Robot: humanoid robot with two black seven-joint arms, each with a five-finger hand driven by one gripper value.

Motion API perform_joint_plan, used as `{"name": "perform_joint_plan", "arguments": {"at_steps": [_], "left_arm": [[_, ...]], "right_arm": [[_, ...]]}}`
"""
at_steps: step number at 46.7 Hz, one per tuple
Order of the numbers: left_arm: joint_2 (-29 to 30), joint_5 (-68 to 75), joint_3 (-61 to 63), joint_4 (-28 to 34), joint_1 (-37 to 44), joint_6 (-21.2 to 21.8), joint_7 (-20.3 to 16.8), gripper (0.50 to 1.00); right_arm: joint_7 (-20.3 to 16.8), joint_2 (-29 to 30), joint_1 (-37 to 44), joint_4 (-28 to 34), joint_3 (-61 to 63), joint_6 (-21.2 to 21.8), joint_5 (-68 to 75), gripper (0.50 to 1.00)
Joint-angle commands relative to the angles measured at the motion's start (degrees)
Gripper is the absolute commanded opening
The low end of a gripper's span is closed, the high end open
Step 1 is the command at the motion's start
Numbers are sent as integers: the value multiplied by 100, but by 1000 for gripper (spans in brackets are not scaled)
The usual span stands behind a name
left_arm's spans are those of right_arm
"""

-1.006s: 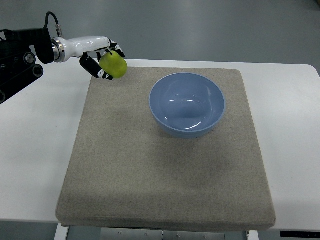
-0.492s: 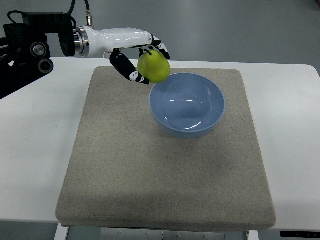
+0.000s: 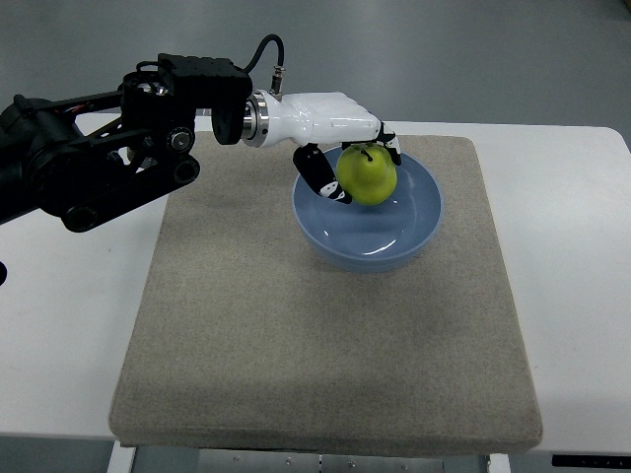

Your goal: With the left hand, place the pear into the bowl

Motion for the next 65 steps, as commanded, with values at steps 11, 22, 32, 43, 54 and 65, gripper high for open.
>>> {"name": "perform_joint_plan", "arguments": {"at_steps": [11, 22, 32, 43, 54, 65], "left_arm": [[-340, 7, 38, 340, 63, 9, -1, 500], [-358, 7, 179, 349, 142, 9, -1, 503], [-314, -2, 363, 340, 195, 9, -9, 754], [-208, -133, 364, 340, 326, 88, -1, 994], [20, -1011, 293, 296, 397, 124, -1, 994], [178, -2611, -225, 305, 397, 615, -1, 994]], "right_arm": [[0, 0, 0, 0, 0, 0, 0, 926], [0, 0, 0, 0, 0, 0, 0, 926], [0, 0, 0, 0, 0, 0, 0, 926], [0, 0, 0, 0, 0, 0, 0, 926], [0, 0, 0, 0, 0, 0, 0, 926], [0, 0, 0, 0, 0, 0, 0, 926]]}}
